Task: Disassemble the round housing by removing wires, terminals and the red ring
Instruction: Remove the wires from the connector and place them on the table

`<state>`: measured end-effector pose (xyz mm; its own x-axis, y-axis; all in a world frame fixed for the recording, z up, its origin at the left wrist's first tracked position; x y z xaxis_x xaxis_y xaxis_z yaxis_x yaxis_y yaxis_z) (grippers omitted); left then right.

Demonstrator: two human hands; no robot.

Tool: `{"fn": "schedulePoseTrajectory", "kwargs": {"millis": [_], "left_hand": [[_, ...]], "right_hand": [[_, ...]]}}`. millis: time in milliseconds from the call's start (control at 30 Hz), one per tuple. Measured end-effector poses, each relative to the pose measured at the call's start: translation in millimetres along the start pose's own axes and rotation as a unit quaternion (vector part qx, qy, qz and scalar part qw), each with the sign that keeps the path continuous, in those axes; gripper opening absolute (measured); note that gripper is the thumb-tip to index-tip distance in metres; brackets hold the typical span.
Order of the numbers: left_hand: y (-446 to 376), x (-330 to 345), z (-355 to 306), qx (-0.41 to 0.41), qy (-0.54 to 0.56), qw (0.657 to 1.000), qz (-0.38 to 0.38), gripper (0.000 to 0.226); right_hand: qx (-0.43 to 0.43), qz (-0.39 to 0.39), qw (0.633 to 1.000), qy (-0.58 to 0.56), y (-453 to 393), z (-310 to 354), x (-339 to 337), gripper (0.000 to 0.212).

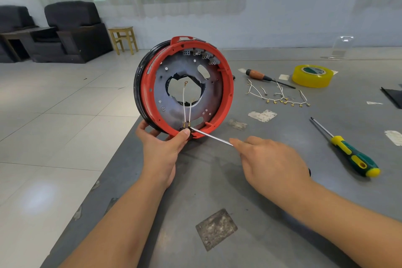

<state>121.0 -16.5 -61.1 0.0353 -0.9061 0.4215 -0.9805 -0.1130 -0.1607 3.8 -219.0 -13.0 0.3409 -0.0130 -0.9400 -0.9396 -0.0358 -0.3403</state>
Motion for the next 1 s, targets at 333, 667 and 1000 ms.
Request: {"fn": "schedulePoseTrajectory", "kwargs": {"millis": [333, 667, 1000], "left_hand": [[0, -1, 0, -0.002, 0.022, 1.000, -0.015, 0.076], [1, 1, -2, 0.004, 0.001, 1.000, -0.010, 0.083], [1, 1, -1, -0.001, -0.002, 1.000, -0.007, 0.081]], "right_hand": [[0.034, 0.040, 0.997, -0.064, -6, -21, 9, 0.049], [0.015, 0.034, 0.999, -0.026, -7, -16, 12, 0.050], [-0.003, 0.035, 0.999, -0.036, -3, -9, 13, 0.052]]}}
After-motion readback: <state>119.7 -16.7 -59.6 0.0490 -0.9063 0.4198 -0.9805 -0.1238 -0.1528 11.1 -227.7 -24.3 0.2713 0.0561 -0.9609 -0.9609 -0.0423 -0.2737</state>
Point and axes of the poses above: each hand's wrist, its own y-axis away from the middle knuckle, its own x-axis out of the palm, z = x × y, the point moved 6 cm from there along -y, towards the middle knuckle, and after that the axes turned 3 degrees about x, right-handed, at the moved point
